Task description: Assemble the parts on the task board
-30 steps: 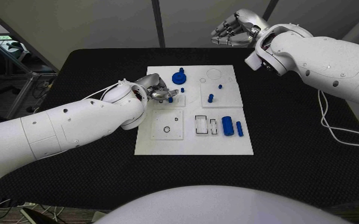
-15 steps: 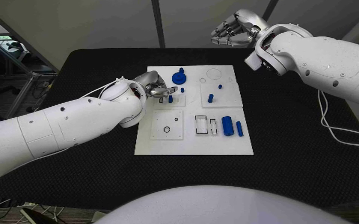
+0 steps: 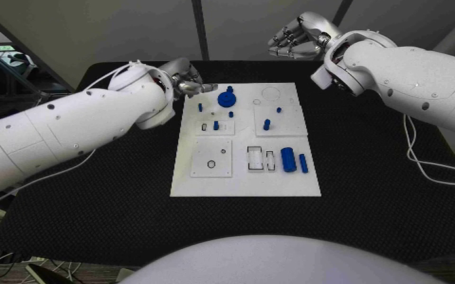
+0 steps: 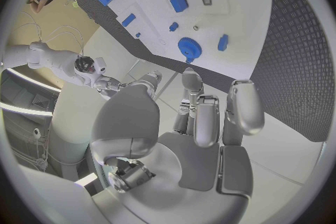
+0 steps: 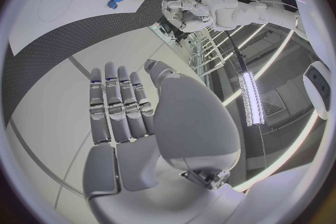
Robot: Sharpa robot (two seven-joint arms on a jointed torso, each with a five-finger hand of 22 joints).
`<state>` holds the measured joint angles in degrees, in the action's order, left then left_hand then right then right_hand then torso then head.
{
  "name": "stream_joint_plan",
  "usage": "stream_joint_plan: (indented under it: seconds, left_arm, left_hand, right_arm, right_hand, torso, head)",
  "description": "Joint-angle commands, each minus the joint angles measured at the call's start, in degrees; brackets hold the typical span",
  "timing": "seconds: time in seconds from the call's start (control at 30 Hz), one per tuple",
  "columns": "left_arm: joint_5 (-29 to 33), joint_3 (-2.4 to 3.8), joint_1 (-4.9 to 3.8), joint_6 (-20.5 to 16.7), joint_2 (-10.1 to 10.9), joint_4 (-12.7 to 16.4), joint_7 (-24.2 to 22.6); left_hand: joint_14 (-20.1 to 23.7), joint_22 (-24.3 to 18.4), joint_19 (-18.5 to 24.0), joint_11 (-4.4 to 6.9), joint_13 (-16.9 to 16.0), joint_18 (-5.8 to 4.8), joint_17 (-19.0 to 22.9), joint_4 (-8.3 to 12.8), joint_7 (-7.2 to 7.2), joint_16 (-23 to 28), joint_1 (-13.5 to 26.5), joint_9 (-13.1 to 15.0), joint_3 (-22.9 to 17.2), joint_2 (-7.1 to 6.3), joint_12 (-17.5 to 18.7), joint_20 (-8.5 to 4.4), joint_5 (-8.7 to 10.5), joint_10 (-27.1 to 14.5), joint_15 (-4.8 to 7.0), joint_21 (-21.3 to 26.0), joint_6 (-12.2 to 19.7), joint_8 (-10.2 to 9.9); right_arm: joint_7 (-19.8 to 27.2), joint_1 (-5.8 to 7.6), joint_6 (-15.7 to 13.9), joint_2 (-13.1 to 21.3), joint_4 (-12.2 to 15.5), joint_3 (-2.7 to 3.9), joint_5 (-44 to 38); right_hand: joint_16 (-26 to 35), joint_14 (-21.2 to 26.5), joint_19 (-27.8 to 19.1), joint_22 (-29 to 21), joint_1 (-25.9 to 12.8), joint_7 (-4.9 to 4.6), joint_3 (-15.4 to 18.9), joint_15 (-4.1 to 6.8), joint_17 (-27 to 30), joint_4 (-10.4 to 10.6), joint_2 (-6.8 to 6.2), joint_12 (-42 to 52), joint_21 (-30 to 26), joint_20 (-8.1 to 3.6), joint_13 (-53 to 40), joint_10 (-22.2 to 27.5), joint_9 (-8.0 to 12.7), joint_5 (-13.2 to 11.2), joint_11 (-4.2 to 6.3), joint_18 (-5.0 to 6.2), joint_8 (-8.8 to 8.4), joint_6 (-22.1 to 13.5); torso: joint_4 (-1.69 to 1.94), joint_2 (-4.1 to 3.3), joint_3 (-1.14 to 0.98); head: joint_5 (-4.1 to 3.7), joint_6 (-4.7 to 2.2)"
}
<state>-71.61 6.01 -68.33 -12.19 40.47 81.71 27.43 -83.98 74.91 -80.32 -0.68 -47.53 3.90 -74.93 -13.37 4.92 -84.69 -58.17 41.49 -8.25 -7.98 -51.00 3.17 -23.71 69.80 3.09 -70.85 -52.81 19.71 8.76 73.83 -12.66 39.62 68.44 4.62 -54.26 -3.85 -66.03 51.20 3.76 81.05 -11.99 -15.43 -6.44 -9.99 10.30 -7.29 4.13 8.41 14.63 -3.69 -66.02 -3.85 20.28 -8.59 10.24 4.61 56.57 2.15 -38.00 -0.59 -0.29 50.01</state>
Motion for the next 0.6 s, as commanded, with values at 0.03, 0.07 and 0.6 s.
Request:
stream_joint_plan:
  seconds: [0.03, 0.07, 0.6]
  left_arm:
    - [3.9, 0.17, -2.12, 13.4, -1.2, -3.6, 1.0]
    - [4.2, 0.2, -2.79, 15.4, -1.8, -5.1, 1.0]
    - [5.9, 0.21, -6.64, 32.5, -11.2, -25.3, 1.6]
  left_hand:
    - [-3.9, 2.6, 1.4, -0.47, 3.0, 0.93, -9.2, -0.3, 0.56, 0.8, -1.7, -1.7, 1.0, 0.52, 2.8, 0.38, 1.4, -2.2, -0.62, 2.5, 0.4, -1.3]
    - [-3.8, 2.3, 1.7, -0.61, 3.7, 1.05, -9.0, -0.5, 0.71, 1.0, -2.2, -2.3, 1.4, 0.73, 3.5, 0.56, 2.99, -2.7, -0.73, 3.1, 0.5, -1.6]
    - [-2.8, 1.5, 2.1, -0.7, 5.3, 1.4, -6.0, -2.7, 0.75, 3.8, -4.5, -5.9, 4.9, 2.32, 4.1, 0.93, 5.19, -3.7, -0.86, 5.0, -0.5, -3.0]
  right_arm:
    - [0.3, 0.11, 0.2, -0.1, -0.1, 0.03, 0.0]
    - [0.3, 0.11, 0.2, -0.1, -0.2, 0.03, 0.0]
    - [0.3, 0.07, 0.3, -0.6, -0.4, 0.03, 0.0]
  right_hand:
    - [-0.1, 0.4, 0.4, 0.0, -0.7, -0.21, -0.2, -0.04, 0.1, -0.1, -0.12, 0.2, -0.3, -0.04, 0.0, 0.1, -0.1, 0.3, 0.01, 0.37, -0.33, 0.3]
    - [-0.1, 0.4, 0.4, 0.0, -0.7, -0.21, -0.2, -0.04, 0.1, -0.1, -0.12, 0.2, -0.3, -0.04, 0.0, 0.1, -0.1, 0.3, 0.01, 0.37, -0.33, 0.3]
    - [-0.1, 0.4, 0.4, 0.0, -0.7, -0.21, -0.2, -0.04, 0.1, -0.1, -0.12, 0.2, -0.3, -0.04, 0.0, 0.1, -0.1, 0.3, 0.01, 0.37, -0.33, 0.3]
  torso:
    - [0.0, -0.02, -0.03]
    - [-0.05, -0.04, -0.03]
    - [-0.19, -0.08, 0.05]
  head:
    - [0.14, -0.01]
    - [0.24, -0.01]
    - [1.33, -1.8]
